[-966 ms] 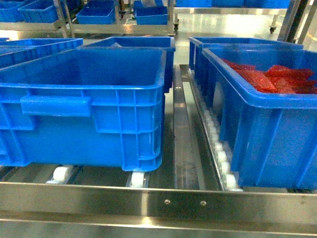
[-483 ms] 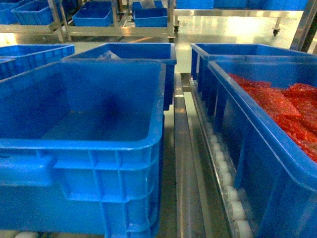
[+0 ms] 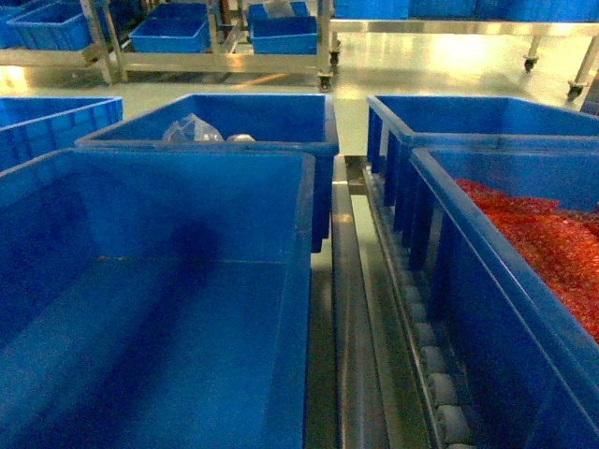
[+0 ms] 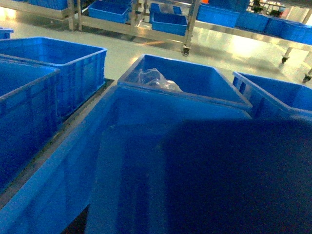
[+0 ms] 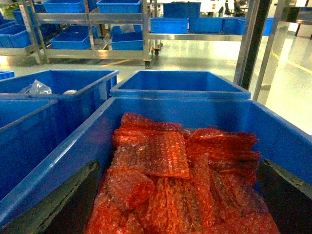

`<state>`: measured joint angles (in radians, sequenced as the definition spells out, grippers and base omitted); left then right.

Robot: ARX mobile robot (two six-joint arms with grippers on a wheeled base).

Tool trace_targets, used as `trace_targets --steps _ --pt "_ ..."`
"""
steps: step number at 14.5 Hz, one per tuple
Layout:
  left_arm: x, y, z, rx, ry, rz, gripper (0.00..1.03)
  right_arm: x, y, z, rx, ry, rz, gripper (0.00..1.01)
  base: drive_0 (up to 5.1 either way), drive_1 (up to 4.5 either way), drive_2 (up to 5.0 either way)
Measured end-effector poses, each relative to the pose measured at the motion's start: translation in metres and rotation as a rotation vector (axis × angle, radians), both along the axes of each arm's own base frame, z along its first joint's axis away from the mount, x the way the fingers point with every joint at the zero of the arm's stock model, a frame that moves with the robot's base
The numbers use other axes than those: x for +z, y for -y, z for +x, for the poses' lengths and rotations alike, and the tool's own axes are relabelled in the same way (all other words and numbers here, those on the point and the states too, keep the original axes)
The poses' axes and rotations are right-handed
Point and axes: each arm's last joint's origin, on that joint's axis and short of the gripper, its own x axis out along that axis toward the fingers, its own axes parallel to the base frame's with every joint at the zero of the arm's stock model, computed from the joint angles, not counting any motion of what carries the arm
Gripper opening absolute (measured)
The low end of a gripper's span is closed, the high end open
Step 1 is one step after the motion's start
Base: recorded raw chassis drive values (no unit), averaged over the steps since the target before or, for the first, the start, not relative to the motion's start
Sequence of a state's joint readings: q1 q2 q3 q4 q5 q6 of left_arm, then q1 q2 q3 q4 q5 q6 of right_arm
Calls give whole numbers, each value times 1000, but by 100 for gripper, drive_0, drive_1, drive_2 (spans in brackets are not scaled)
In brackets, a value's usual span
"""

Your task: Pick blue part to blue bin on bottom shelf

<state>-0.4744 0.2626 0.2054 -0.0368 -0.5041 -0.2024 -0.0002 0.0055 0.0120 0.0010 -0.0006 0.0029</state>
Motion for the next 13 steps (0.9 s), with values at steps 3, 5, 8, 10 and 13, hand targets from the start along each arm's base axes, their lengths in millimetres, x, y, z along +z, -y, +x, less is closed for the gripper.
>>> trace_targets --steps 3,5,8,10,13 --pt "1 0 0 1 7 -4 43 -1 0 0 0 -6 0 98 0 0 0" --pt "1 0 0 1 6 -3 43 -1 0 0 0 -6 0 98 0 0 0" --pt "1 0 0 0 6 -3 43 -1 0 0 -1 -6 0 98 0 0 0" --pt "1 0 0 1 6 -3 43 -1 0 0 0 -6 0 98 0 0 0" --pt "1 0 0 1 6 -3 43 -1 0 0 0 -6 0 98 0 0 0"
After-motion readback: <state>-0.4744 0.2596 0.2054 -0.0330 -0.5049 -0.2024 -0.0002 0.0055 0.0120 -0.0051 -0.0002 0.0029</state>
